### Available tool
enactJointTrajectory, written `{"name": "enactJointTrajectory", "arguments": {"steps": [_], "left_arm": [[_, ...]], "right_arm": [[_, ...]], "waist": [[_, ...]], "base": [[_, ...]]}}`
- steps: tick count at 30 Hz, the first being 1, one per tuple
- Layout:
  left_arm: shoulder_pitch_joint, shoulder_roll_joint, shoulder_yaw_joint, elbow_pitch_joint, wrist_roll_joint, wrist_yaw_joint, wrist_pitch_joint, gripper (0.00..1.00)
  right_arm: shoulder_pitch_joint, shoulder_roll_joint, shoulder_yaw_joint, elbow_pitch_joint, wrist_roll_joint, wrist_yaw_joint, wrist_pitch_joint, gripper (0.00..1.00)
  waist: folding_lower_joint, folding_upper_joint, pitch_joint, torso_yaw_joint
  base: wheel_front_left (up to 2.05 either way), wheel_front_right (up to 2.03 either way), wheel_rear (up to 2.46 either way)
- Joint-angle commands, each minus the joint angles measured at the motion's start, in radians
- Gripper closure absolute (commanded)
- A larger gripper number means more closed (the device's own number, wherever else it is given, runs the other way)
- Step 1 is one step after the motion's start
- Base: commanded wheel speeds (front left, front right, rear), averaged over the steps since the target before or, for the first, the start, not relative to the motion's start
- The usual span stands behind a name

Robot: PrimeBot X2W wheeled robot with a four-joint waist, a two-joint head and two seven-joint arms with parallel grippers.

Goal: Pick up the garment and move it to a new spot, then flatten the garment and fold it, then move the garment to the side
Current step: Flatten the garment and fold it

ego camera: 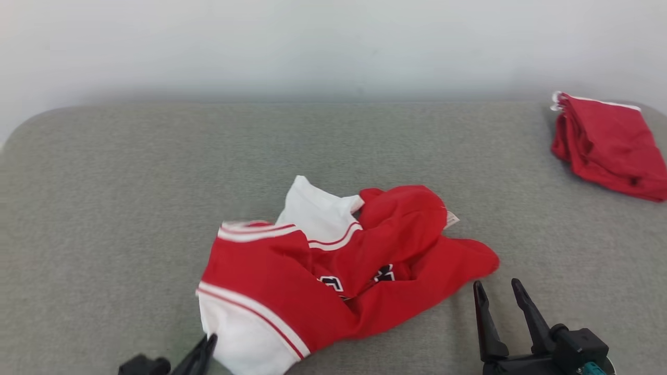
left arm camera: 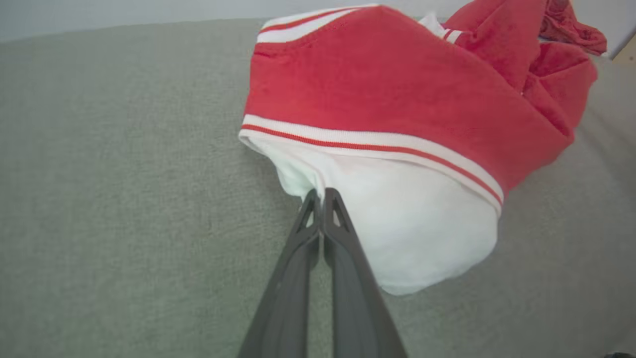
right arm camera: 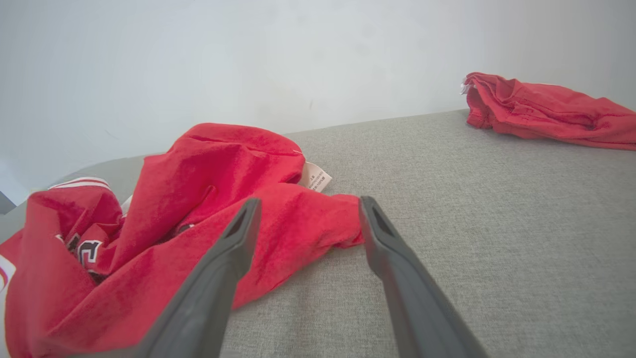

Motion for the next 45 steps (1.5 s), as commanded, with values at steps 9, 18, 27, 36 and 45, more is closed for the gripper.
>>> {"name": "enactJointTrajectory", "arguments": {"steps": [9,18,27,36,45], "left_arm": [[0.230,-0.002,0.064,-0.221,-0.110,0.143,-0.005,1.00],[0.213,-0.032,0.122,-0.227,-0.053,0.163,-0.005,0.00],[0.246,-0.192,0.430,-0.297,0.205,0.150,-0.004,0.00],[0.269,-0.318,0.596,-0.256,0.334,0.061,-0.004,0.00],[0.277,-0.418,0.709,-0.206,0.429,-0.037,-0.004,0.00]], "right_arm": [[0.007,0.001,-0.029,-0.002,-0.007,-0.003,-0.001,0.00],[-0.007,0.001,-0.032,0.000,-0.031,-0.003,-0.001,0.00],[-0.068,0.001,-0.029,0.055,-0.084,-0.003,-0.001,0.00],[-0.191,0.001,-0.096,0.259,-0.167,-0.003,-0.001,0.00],[-0.272,-0.028,-0.148,0.454,-0.201,-0.003,-0.001,0.00]], "waist": [[0.0001,0.0000,0.002,0.048],[0.0001,0.0000,-0.012,0.041],[0.0001,0.0000,-0.022,0.045],[0.0001,0.0000,-0.014,0.048],[0.0001,0.0000,-0.014,0.067]], "base": [[0.00,0.00,0.00],[0.00,0.00,0.00],[0.00,0.00,0.00],[0.00,0.00,0.00],[0.00,0.00,0.00]]}}
